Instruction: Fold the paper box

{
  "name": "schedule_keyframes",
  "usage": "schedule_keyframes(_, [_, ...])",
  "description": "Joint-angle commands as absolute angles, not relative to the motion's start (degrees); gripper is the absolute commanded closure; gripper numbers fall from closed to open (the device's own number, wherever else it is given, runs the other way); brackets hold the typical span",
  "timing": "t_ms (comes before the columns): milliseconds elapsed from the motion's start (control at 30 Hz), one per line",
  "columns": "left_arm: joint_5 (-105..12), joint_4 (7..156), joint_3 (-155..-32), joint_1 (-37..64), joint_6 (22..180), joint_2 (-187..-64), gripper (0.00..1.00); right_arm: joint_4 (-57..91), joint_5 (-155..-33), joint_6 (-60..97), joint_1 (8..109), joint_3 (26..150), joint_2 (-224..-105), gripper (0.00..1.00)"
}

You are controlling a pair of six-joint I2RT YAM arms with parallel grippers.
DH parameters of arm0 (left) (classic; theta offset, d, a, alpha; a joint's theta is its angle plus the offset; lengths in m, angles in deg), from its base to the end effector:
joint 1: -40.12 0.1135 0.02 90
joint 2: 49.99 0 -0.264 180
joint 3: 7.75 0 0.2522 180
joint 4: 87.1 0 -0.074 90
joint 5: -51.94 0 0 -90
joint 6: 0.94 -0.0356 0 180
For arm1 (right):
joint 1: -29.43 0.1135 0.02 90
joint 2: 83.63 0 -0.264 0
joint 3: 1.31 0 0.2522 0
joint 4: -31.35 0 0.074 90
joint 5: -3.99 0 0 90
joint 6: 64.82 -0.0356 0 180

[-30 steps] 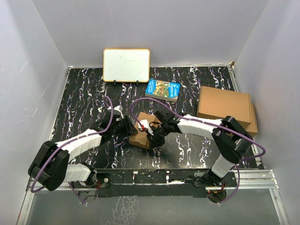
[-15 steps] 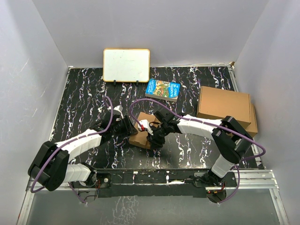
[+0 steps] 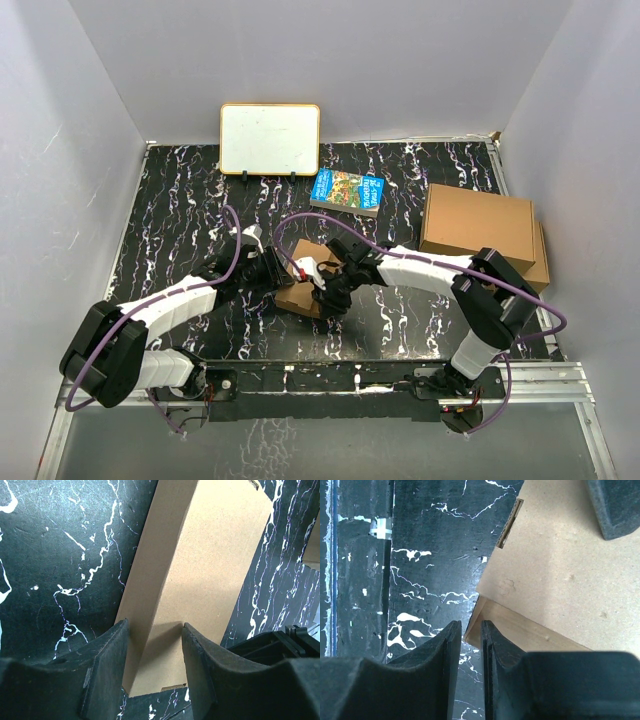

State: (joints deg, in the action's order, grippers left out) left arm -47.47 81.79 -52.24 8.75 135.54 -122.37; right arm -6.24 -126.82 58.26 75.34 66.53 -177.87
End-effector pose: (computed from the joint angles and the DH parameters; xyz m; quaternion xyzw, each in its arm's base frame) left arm 0.2085 -0.1340 0.1785 -0.0833 0.8964 -0.3272 0.2873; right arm 0.1988 0.2386 0.1739 -0.6414 0.6548 0.3611 0.1716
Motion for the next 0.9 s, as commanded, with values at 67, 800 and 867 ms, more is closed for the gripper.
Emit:
schedule_keyframes(67, [-47.2, 80.16, -52.28, 8.49, 134.5, -121.0, 0.55, -3.88, -128.1, 57.98, 76.09, 66.58, -178.54, 0.71])
schedule_keyframes(800, [-48.49, 82.34, -50.92, 8.49, 135.52, -121.62, 0.57, -2.15, -127.18, 50.6, 76.29, 68.91, -178.67, 0.92])
schedule_keyframes(867, [-48.6, 82.47, -50.79, 8.54, 135.68, -121.62, 0.57, -2.02, -127.36, 49.59, 76.4, 69.24, -178.56, 0.92])
